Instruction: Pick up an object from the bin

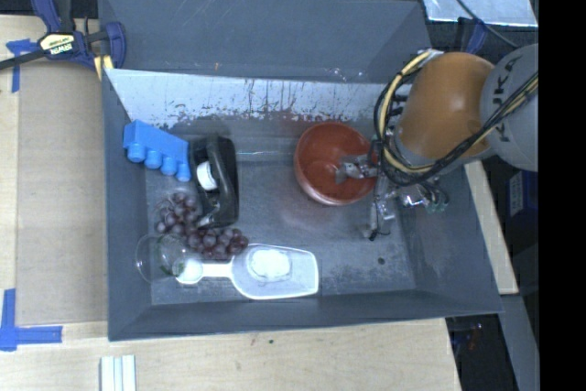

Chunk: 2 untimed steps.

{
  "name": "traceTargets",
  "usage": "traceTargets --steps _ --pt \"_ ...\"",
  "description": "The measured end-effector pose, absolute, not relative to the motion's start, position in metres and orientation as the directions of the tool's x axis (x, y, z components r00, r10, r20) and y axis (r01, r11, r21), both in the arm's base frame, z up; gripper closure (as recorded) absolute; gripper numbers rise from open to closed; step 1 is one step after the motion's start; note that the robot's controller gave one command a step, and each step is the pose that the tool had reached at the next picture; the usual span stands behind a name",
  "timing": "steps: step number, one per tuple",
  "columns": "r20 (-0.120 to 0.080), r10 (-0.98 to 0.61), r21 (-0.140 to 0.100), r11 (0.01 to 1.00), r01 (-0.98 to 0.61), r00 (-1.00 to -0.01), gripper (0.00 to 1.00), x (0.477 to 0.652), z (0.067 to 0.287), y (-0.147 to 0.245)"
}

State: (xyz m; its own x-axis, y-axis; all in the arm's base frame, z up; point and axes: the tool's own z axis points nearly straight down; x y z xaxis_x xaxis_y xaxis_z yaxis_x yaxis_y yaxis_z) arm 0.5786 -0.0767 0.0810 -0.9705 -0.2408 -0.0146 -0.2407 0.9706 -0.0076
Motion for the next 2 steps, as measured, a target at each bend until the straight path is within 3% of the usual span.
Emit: traceTargets --steps 1,2 --pt "-0.015 -0.224 -0.006 0.975 -0.224 -0.974 0.00 0.576 0.102 -0.067" --pt "-0.021 -0.502 -0.016 0.865 -0.501 -0.865 1.00 0.567 0.074 -0.097"
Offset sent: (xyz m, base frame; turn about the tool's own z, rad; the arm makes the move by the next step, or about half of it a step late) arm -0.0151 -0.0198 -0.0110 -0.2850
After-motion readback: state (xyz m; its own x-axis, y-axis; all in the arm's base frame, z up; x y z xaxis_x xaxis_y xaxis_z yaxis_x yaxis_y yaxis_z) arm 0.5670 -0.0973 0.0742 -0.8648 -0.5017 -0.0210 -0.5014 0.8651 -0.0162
